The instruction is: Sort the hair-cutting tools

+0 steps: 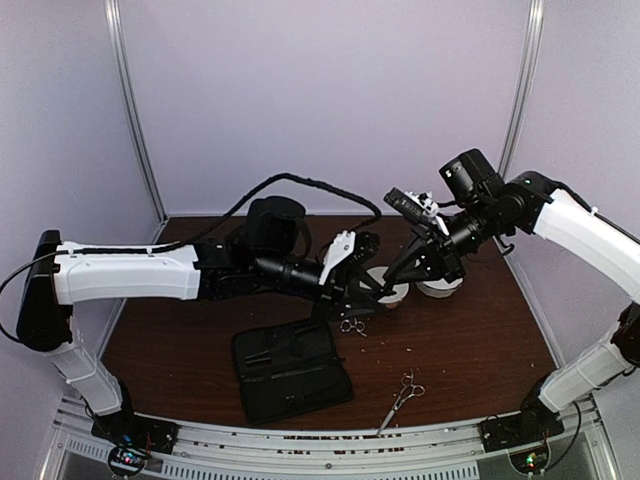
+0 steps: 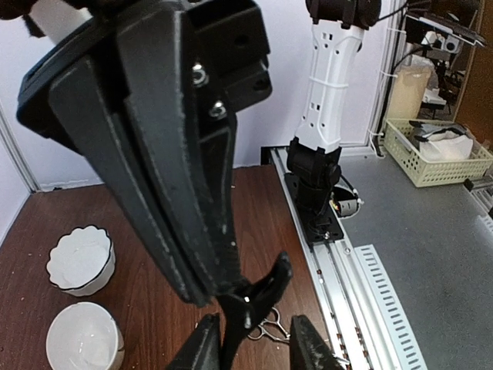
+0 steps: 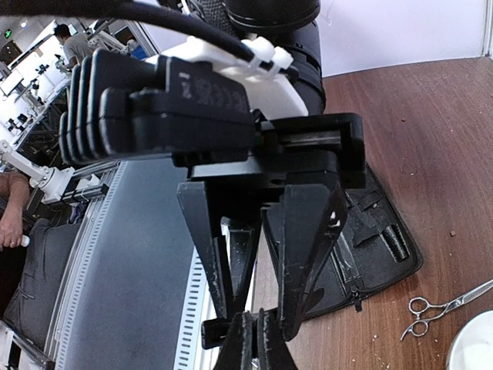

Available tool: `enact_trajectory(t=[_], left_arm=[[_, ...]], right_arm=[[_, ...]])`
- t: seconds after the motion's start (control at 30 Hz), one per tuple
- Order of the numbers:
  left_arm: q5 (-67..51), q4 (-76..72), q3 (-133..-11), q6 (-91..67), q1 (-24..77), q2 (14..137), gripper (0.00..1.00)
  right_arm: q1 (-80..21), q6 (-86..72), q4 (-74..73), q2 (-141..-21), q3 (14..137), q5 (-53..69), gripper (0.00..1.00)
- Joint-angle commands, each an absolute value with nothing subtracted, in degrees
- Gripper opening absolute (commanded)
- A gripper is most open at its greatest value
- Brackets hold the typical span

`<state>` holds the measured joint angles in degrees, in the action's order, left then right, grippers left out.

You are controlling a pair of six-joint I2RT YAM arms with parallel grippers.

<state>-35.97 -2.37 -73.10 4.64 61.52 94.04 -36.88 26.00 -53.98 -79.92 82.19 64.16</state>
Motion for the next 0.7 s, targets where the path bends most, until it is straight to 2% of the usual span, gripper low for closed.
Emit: enact_trajectory(t=[0.0,0.1,0.37,0.57,0.6,0.67], left_arm=[[-39.16,-0.24,-74.81,7.55,62.31,94.49,0.34],[-39.12,0.11,-75.18,7.57,62.31,94.58,0.26],[-36.69,-0.87,-75.50,5.73,62.31,94.58,0.22],[-31.70,-1.02,-74.36,4.42,62.31,93.42,0.13],[-30.55,-0.71,-74.09,4.47,62.31,92.94,0.11],[-28.30,0.65,-73.48,4.30,62.31,92.29,0.10]], right_arm=[[-37.18,27.90,-53.26,-80.46,82.44,63.22,0.00],[-37.18,28.07,-53.37,-80.53,82.37,62.88,0.00],[-37.18,28.99,-53.96,-80.93,82.05,62.44,0.00],[-37.18,29.18,-54.01,-80.59,81.50,62.15,0.00],[-37.18,29.10,-53.99,-80.41,81.29,61.95,0.01],[-37.01,28.06,-52.97,-79.78,80.50,61.31,0.10]])
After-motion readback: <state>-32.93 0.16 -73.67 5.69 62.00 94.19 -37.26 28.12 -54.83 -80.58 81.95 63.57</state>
